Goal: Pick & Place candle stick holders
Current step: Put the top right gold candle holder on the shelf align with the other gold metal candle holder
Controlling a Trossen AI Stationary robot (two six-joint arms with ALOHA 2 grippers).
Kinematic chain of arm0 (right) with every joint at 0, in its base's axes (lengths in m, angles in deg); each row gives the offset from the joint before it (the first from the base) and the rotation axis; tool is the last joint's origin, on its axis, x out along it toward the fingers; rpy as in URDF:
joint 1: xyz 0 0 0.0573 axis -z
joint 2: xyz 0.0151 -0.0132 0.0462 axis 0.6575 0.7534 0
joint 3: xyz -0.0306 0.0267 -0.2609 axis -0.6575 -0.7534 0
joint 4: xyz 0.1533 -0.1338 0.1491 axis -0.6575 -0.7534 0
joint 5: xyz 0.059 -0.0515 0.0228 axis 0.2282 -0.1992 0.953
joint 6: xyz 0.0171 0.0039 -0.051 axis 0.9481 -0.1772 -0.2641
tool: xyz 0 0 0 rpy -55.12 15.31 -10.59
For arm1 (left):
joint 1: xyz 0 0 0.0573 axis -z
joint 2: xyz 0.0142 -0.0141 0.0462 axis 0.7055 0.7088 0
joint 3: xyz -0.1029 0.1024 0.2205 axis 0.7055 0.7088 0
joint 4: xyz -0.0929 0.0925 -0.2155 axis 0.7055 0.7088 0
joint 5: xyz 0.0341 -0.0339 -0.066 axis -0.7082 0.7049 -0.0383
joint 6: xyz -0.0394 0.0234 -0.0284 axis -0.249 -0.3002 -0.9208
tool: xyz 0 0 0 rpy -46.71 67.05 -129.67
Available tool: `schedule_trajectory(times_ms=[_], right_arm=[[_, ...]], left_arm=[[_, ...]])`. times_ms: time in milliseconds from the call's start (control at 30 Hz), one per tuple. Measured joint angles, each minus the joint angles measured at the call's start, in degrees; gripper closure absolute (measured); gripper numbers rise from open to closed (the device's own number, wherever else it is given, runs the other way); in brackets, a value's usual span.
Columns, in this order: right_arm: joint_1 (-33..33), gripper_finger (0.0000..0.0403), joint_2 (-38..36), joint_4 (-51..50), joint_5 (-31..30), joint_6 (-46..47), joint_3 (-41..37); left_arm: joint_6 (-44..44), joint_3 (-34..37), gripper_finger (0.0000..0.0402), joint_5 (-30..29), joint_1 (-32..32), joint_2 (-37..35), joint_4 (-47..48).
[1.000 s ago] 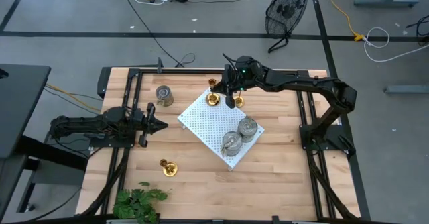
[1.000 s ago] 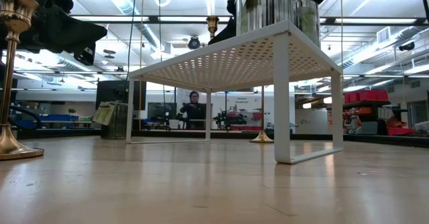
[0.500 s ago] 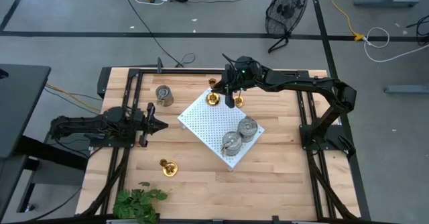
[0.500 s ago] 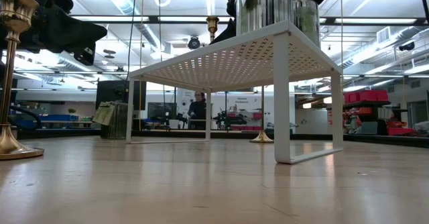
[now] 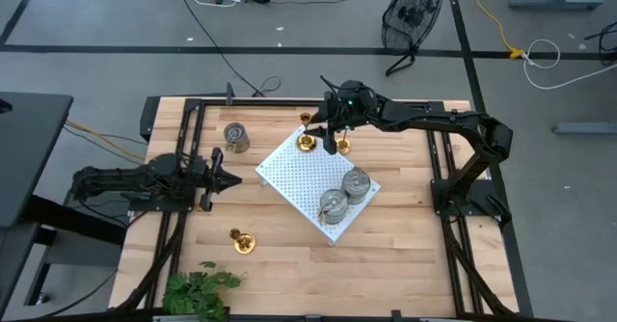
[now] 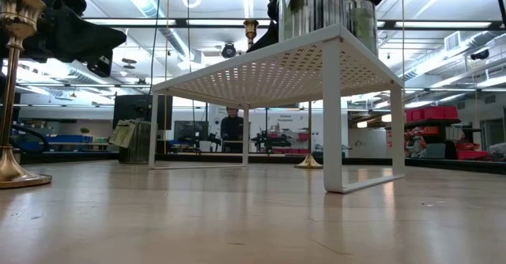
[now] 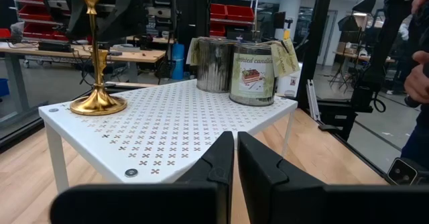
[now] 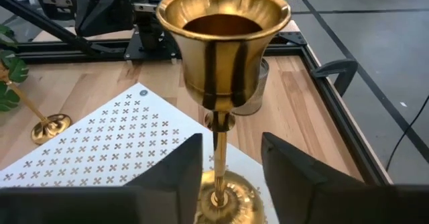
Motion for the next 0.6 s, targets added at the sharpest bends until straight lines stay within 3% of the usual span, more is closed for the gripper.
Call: schedule_trajectory(times_ms=[333, 600], right_arm=[[-0.03, 0.0153, -0.04, -0.23, 0.00, 2.65, 0.00], [-0.04, 0.0121, -2.31, -2.63, 0.00, 2.54, 0.00]], left_arm=[[-0.01, -0.01, 0.0376, -0.01, 0.01, 0.00, 0.00], [-0.01, 0.00, 0.0376, -0.01, 0.02, -0.01, 0.02]])
